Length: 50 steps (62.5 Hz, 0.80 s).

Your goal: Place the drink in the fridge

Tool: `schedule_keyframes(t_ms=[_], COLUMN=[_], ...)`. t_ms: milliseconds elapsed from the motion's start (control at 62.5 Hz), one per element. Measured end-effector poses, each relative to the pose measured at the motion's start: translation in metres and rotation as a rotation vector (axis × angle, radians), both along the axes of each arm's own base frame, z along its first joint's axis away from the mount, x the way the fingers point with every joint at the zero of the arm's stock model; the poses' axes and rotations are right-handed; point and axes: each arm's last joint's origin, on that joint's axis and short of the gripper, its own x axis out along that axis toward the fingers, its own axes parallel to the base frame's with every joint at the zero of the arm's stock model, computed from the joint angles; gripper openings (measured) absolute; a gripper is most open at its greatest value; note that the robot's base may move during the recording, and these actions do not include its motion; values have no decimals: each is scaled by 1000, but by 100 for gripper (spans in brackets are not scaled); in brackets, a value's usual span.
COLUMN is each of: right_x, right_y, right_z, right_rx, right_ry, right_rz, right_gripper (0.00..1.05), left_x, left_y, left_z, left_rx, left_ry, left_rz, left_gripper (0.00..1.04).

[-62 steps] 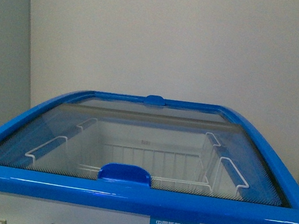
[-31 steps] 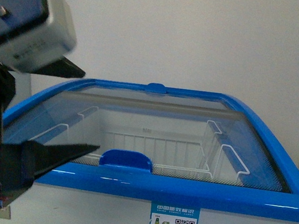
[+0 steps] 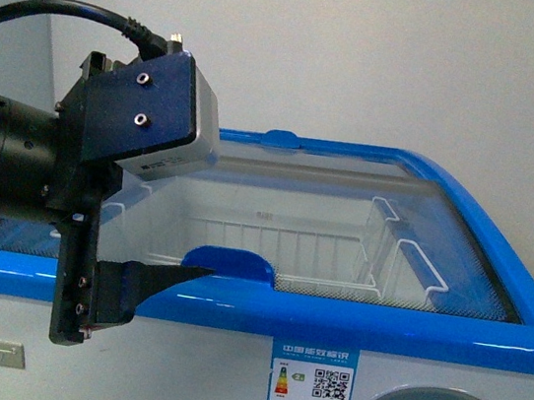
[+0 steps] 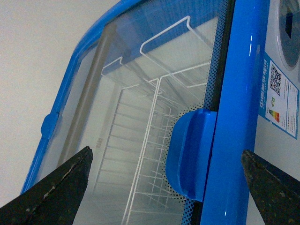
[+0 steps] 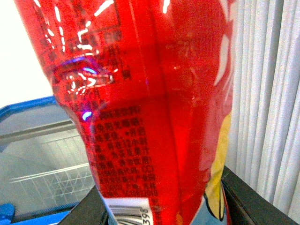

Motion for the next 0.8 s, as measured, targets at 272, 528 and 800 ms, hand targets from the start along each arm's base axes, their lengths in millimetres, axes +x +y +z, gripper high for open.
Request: schedule_keyframes(t_ms=[272, 528, 800], right_x=[0, 0, 0], right_y=[0, 0, 0], right_z=[0, 0, 0], right_rx=[0, 0, 0], right_ry=[0, 0, 0], right_rz=[0, 0, 0], right_gripper=[41, 41, 41], left_x=[30, 69, 128], left_y=[-7, -19, -36], left_z=[-8, -14, 4], left_rx=[9, 16, 22], left_ry=[12, 55, -12], left_rz=[5, -33, -9], left_gripper=[97, 97, 97])
